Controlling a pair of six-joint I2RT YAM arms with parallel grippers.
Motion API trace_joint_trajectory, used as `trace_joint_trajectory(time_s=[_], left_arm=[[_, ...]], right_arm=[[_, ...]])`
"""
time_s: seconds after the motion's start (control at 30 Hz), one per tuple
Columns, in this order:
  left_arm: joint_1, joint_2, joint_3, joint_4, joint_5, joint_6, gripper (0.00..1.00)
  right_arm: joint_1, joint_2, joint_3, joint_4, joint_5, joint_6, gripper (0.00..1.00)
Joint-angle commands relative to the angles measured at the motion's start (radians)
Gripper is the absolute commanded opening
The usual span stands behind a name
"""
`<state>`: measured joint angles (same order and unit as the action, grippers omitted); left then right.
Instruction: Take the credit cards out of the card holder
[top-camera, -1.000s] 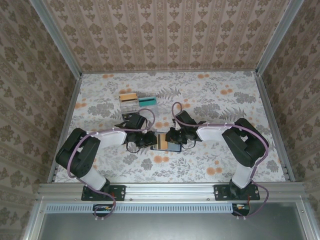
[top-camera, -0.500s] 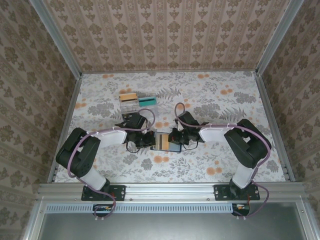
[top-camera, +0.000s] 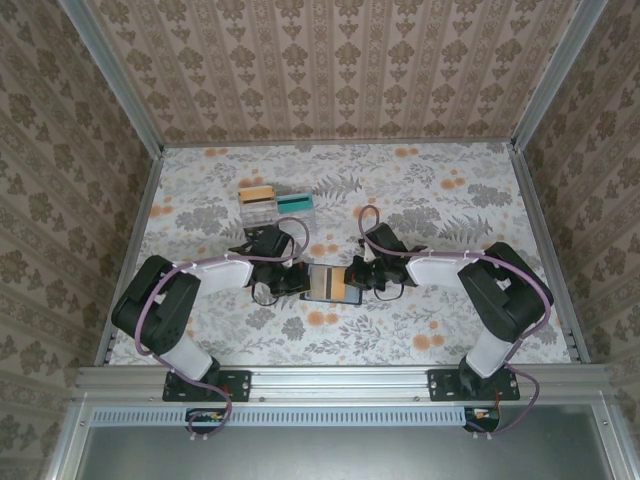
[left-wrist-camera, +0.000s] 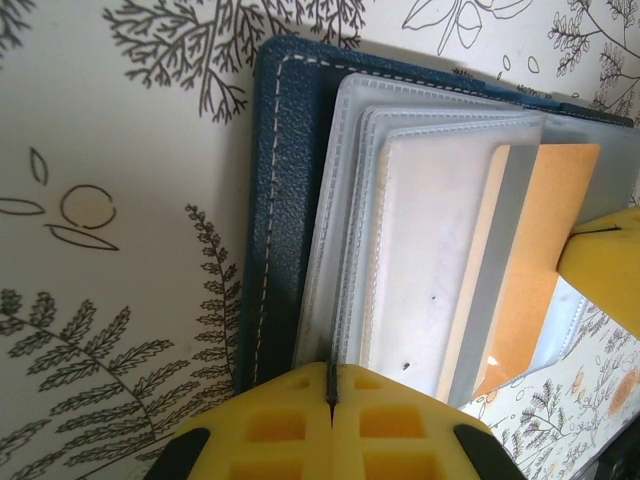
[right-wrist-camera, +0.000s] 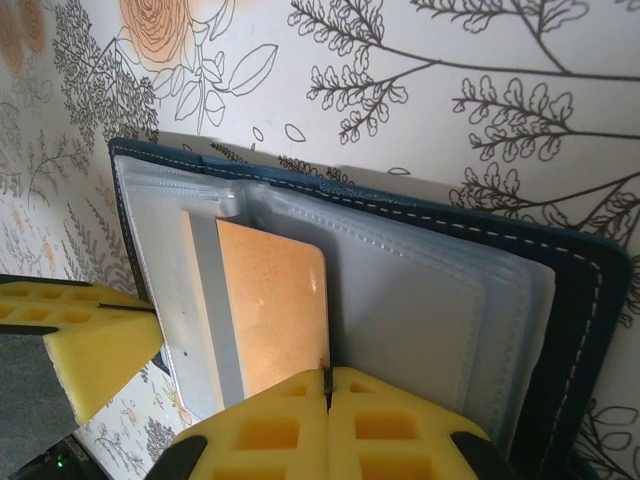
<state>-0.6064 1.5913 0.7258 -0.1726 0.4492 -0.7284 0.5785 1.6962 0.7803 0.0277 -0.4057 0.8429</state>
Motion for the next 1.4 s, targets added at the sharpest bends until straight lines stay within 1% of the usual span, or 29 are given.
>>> trace_joint_trajectory(time_s=[0.0,0.03,0.07,0.27,0.37,0.43,0.5,0.53,0.63,0.93,1.07,1.1,1.13,1.17,1.27,1.3,1.33,1.37], left_arm=[[0.007,0.020,0.006,-0.058,-0.018,0.019,0.00],[0.007,0.021,0.005,-0.057,-0.018,0.019,0.00],[0.005,0.023,0.007,-0.058,-0.017,0.019,0.00],[-0.001,0.033,0.009,-0.053,-0.009,0.018,0.00],[-0.003,0.035,0.009,-0.049,-0.009,0.016,0.00],[-0.003,0.035,0.010,-0.050,-0.007,0.017,0.00],[-0.002,0.033,0.011,-0.055,-0.009,0.020,0.00],[-0.003,0.032,0.011,-0.058,-0.010,0.022,0.00],[0.000,0.030,0.007,-0.062,-0.014,0.025,0.00],[0.021,0.018,0.004,-0.072,-0.010,0.038,0.00],[0.030,-0.011,0.022,-0.090,-0.004,0.039,0.00],[0.030,-0.027,0.035,-0.102,-0.001,0.041,0.05],[0.031,-0.043,0.048,-0.115,-0.001,0.041,0.14],[0.032,-0.064,0.061,-0.125,0.000,0.038,0.26],[0.041,-0.133,0.095,-0.128,0.008,0.020,0.43],[0.046,-0.157,0.101,-0.117,0.014,0.006,0.52],[0.049,-0.176,0.103,-0.100,0.021,-0.007,0.55],[0.053,-0.197,0.103,-0.074,0.037,-0.028,0.56]], right_arm=[[-0.005,0.004,-0.019,0.033,-0.034,0.008,0.16],[-0.003,0.011,-0.017,0.045,-0.041,0.014,0.22],[-0.002,0.020,-0.016,0.056,-0.045,0.018,0.23],[0.004,0.063,-0.009,0.099,-0.059,0.037,0.24],[0.004,0.072,-0.009,0.110,-0.063,0.041,0.21],[0.004,0.071,-0.012,0.111,-0.061,0.039,0.16],[0.003,0.065,-0.013,0.099,-0.056,0.035,0.09],[0.001,0.056,-0.016,0.089,-0.051,0.030,0.06],[-0.012,0.023,-0.035,0.064,-0.038,0.012,0.03],[-0.105,-0.136,-0.111,-0.046,-0.052,-0.064,0.03],[-0.135,-0.229,-0.112,-0.116,-0.067,-0.089,0.03],[-0.137,-0.252,-0.107,-0.133,-0.066,-0.095,0.03],[-0.138,-0.270,-0.102,-0.142,-0.066,-0.099,0.03],[-0.138,-0.292,-0.093,-0.157,-0.067,-0.103,0.03],[-0.137,-0.345,-0.059,-0.181,-0.071,-0.110,0.02],[-0.138,-0.352,-0.046,-0.186,-0.074,-0.113,0.02],[-0.138,-0.357,-0.034,-0.188,-0.079,-0.112,0.02],[-0.137,-0.361,-0.019,-0.187,-0.086,-0.111,0.02]])
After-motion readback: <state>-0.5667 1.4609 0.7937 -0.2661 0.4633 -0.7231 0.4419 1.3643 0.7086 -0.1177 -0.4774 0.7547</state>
